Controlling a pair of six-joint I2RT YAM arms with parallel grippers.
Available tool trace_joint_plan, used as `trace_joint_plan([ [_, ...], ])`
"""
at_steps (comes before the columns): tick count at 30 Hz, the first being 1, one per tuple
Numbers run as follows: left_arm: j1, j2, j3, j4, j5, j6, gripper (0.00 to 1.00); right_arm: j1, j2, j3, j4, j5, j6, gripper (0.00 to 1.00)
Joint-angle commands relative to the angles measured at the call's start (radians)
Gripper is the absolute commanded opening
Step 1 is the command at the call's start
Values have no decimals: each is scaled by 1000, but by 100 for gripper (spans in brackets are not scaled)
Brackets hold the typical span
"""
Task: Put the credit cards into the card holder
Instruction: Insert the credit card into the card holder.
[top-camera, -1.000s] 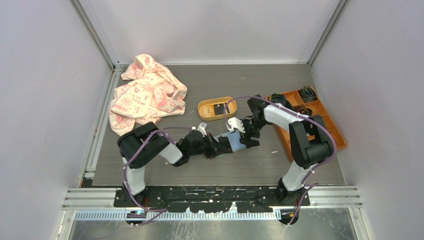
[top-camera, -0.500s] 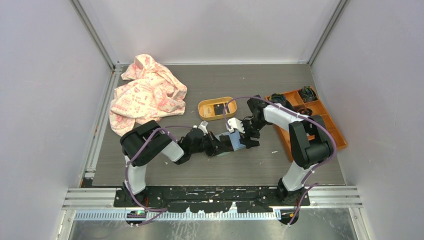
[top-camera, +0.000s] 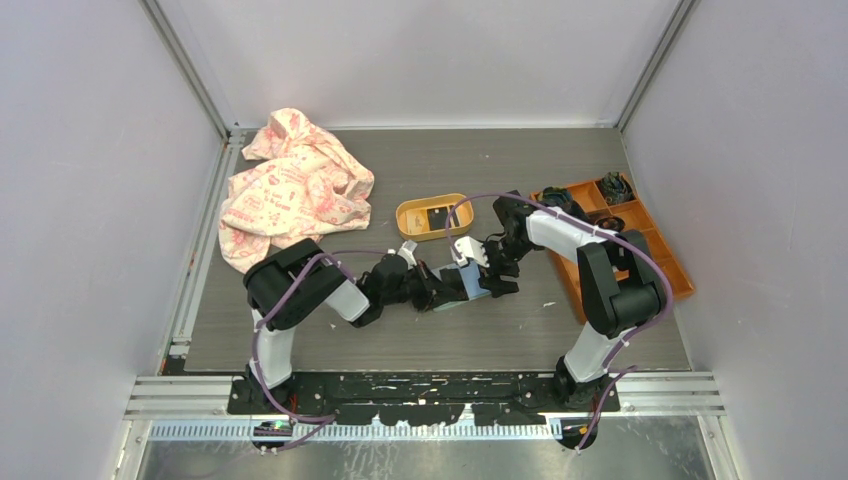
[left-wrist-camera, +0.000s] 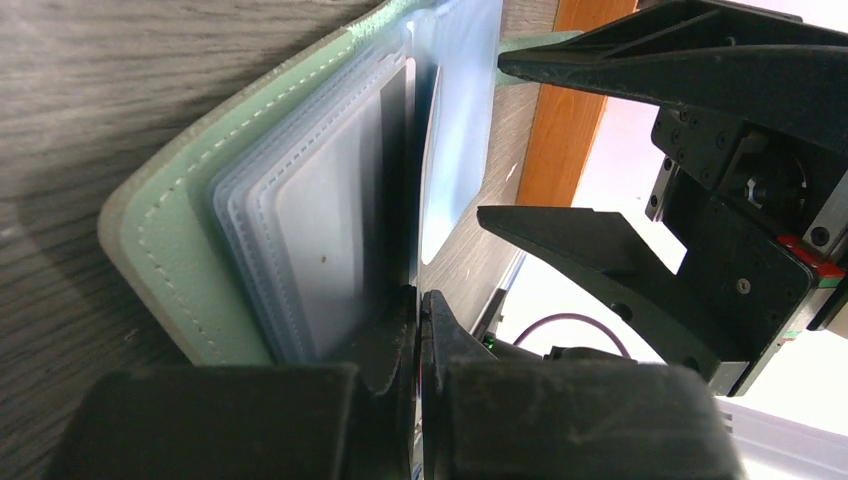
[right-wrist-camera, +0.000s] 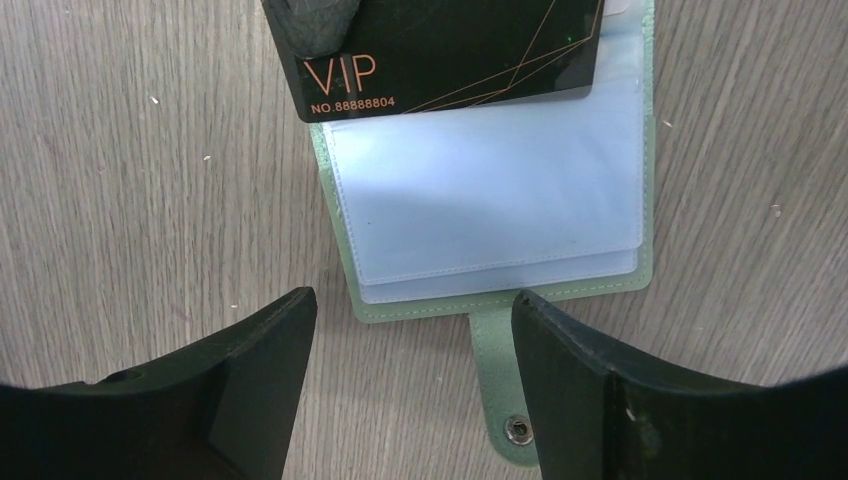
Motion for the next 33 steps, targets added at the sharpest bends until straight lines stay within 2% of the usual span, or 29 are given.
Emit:
trace_joint_plan([
  [1,12,-16,-12,-17,7,-7,0,8,6,20,-23,6,-19,76],
  [17,32,17,54,-66,35,50,0,24,22,29,-41,18,-19,73],
  [22,30,44,54,-38,35,44,0,26,17,31,-42,13,-16,73],
  [33,13,50,41,-20,-20,42,0,28,-34,25,-27,-55,8,73],
])
